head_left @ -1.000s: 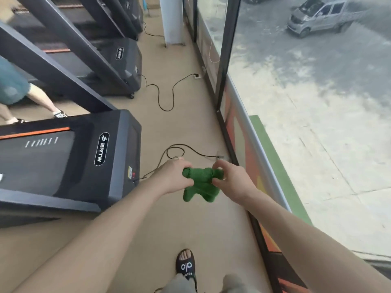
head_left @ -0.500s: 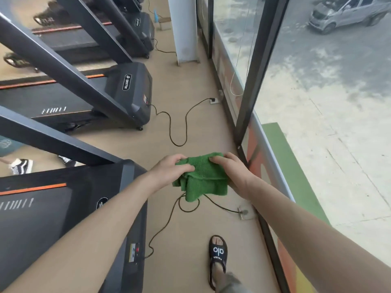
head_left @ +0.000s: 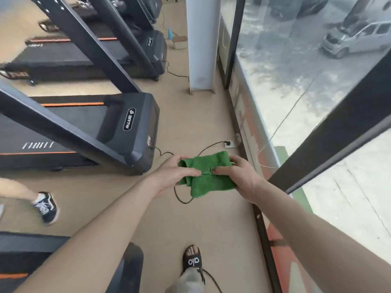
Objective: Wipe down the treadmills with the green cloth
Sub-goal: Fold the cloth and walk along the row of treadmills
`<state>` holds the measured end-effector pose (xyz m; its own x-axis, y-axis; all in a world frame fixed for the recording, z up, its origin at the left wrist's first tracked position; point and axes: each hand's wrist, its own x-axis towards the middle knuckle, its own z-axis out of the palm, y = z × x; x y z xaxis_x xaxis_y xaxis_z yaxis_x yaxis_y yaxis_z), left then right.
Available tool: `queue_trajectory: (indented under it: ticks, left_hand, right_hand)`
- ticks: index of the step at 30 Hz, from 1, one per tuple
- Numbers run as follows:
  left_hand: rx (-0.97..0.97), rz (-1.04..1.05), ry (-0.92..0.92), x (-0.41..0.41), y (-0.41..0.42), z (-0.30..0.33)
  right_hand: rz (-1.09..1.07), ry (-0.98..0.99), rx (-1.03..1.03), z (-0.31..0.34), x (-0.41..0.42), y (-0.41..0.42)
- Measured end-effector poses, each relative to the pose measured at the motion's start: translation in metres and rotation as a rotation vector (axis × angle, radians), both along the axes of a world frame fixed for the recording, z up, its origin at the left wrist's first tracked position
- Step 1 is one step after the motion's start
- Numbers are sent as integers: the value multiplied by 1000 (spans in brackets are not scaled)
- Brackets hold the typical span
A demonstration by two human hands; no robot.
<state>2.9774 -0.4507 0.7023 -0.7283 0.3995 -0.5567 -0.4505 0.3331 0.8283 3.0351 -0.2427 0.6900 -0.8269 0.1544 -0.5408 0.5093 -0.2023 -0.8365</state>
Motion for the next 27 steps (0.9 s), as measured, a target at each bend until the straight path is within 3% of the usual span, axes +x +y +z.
queue_trajectory:
  ticks: [9, 18, 27]
  left_hand:
    - [-41, -2, -1, -299, 42, 17]
    - [-113, 87, 18, -612, 93, 2]
    - [-186, 163, 35, -918, 71, -2]
  right_hand:
    - [23, 9, 4, 14, -292, 40]
    - [98, -10, 20, -13, -624, 85]
    - [221, -3, 143, -3, -944, 65]
